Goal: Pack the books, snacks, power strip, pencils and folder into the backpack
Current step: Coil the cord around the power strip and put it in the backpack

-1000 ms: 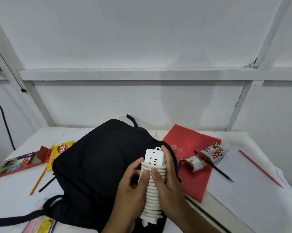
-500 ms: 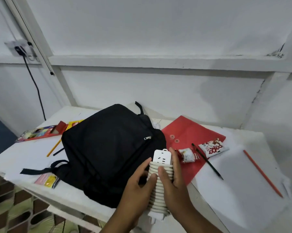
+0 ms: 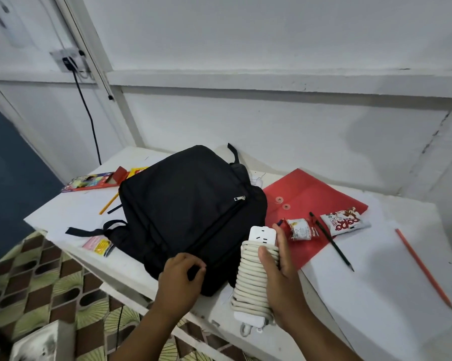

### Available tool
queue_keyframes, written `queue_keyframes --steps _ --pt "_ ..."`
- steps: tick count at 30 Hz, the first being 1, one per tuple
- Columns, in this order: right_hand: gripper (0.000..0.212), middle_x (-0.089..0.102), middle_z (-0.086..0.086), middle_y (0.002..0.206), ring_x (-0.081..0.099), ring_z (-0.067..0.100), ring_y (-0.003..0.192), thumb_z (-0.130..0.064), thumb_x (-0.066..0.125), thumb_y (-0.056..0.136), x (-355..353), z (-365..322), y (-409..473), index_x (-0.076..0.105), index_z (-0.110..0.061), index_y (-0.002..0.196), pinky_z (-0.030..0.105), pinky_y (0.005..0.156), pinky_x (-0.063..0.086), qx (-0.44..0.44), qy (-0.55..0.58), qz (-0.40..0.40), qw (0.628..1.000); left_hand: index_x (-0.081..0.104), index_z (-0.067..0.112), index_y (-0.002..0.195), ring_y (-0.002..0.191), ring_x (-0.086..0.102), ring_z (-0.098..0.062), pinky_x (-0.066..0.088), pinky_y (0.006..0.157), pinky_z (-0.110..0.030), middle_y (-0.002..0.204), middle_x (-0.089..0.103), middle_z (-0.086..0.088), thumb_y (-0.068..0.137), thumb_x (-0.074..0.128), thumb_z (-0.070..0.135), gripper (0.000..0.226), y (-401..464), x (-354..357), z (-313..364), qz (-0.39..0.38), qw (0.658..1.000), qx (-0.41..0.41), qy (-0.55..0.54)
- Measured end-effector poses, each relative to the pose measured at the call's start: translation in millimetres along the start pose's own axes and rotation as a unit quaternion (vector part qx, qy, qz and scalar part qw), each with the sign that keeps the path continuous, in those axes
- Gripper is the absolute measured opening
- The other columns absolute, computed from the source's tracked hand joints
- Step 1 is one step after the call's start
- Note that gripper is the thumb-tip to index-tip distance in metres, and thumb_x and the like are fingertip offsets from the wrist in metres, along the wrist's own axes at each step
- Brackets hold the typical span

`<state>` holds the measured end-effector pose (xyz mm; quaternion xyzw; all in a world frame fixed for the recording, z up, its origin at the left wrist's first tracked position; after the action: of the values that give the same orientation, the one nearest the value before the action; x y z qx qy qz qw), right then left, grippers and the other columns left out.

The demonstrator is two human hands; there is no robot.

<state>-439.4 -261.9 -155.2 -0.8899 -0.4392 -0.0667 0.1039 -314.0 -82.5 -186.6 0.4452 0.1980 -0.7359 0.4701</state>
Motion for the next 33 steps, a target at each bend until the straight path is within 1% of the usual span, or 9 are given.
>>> queue_keyframes --steps 3,8,11,16,19,22,26,29,33 --pt "0.048 0.070 -0.016 0.108 0.071 0.017 0.094 -0.027 0.055 0.100 1.2 -1.9 -1.6 0.044 -0.065 0.126 0.047 0.081 0.061 0.003 -0.002 -0.011 1.000 0.049 0.038 0.078 0.078 0.057 -0.009 0.048 0.067 -0.032 0.080 0.059 0.014 0.096 0.060 0.015 0.032 3.4 -4.1 -0.5 0.026 0.999 -0.006 -0.044" --pt "0.048 0.068 -0.012 0.115 0.070 0.019 0.099 -0.031 0.056 0.099 2.6 -2.7 -0.8 0.042 -0.063 0.132 0.051 0.081 0.060 0.017 -0.003 -0.017 1.000 0.044 0.020 0.092 0.055 0.053 -0.017 0.039 0.052 -0.036 0.068 0.056 -0.004 0.104 0.044 0.013 0.013 17.9 -34.7 5.8 0.120 0.984 -0.038 -0.128" --pt "0.049 0.065 -0.011 0.123 0.067 0.018 0.107 -0.032 0.057 0.098 6.5 -5.7 0.9 0.040 -0.061 0.135 0.051 0.087 0.059 0.011 -0.009 -0.021 1.000 0.038 0.018 0.104 0.045 0.041 -0.010 0.030 0.047 -0.027 0.060 0.047 -0.005 0.106 0.037 0.014 0.005 34.4 -61.9 11.5 0.148 0.974 -0.021 -0.170" --pt "0.051 0.058 -0.024 0.131 0.059 0.002 0.116 -0.031 0.056 0.099 16.4 -13.9 4.4 0.039 -0.061 0.136 0.043 0.099 0.053 -0.034 -0.038 -0.037 0.998 0.023 0.024 0.117 0.077 0.052 0.003 0.040 0.067 -0.009 0.091 0.043 0.009 0.099 0.056 0.016 0.038 45.6 -90.8 15.2 0.089 0.986 0.084 -0.115" --pt "0.053 0.057 -0.029 0.129 0.058 -0.002 0.118 -0.026 0.056 0.099 24.4 -21.7 8.7 0.039 -0.056 0.139 0.038 0.102 0.050 -0.058 -0.032 -0.049 0.997 0.029 0.025 0.107 0.064 0.047 -0.008 0.036 0.058 -0.015 0.088 0.042 0.001 0.094 0.061 0.004 0.041 62.8 -100.9 0.3 0.142 0.983 0.106 -0.036" --pt "0.053 0.058 -0.030 0.128 0.058 -0.002 0.117 -0.027 0.057 0.098 33.3 -24.7 14.7 0.040 -0.056 0.139 0.034 0.099 0.051 -0.054 -0.015 -0.050 0.997 0.045 0.013 0.098 0.073 0.042 -0.012 0.038 0.066 -0.013 0.100 0.047 -0.010 0.090 0.062 -0.007 0.028 84.1 -114.1 -10.7 0.231 0.965 0.128 0.009" --pt "0.051 0.064 -0.028 0.119 0.064 -0.001 0.107 -0.026 0.057 0.099 43.2 -21.3 22.7 0.042 -0.057 0.136 0.028 0.086 0.055 -0.028 -0.009 -0.047 0.998 0.065 0.009 0.086 0.105 0.054 -0.028 0.051 0.078 -0.034 0.128 0.048 -0.017 0.084 0.065 -0.009 0.019 106.8 -105.4 -39.0 0.155 0.973 0.138 0.105" --pt "0.049 0.064 -0.028 0.118 0.065 0.001 0.106 -0.029 0.058 0.098 47.7 -17.2 29.0 0.043 -0.060 0.133 0.033 0.090 0.057 -0.012 -0.015 -0.043 0.999 0.070 0.014 0.105 0.114 0.056 -0.040 0.054 0.082 -0.051 0.139 0.048 -0.013 0.092 0.059 0.017 0.016 105.5 -79.7 -58.3 0.101 0.971 0.098 0.194" --pt "0.049 0.061 -0.023 0.129 0.061 0.005 0.117 -0.031 0.059 0.097 53.4 -13.8 39.8 0.043 -0.064 0.131 0.042 0.101 0.052 -0.002 -0.023 -0.031 0.999 0.049 0.016 0.144 0.133 0.039 -0.042 0.039 0.092 -0.058 0.161 0.028 -0.008 0.073 0.037 0.093 0.105 92.0 -46.3 -74.4 -0.015 0.956 0.038 0.291"
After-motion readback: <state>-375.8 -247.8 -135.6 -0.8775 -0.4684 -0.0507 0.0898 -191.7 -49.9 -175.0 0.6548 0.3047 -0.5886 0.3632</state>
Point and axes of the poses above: each hand's wrist, its own y-axis towards the middle knuckle, its own x-axis out of the palm, z = x × y, the point moved 1 cm from there along y, towards the middle knuckle
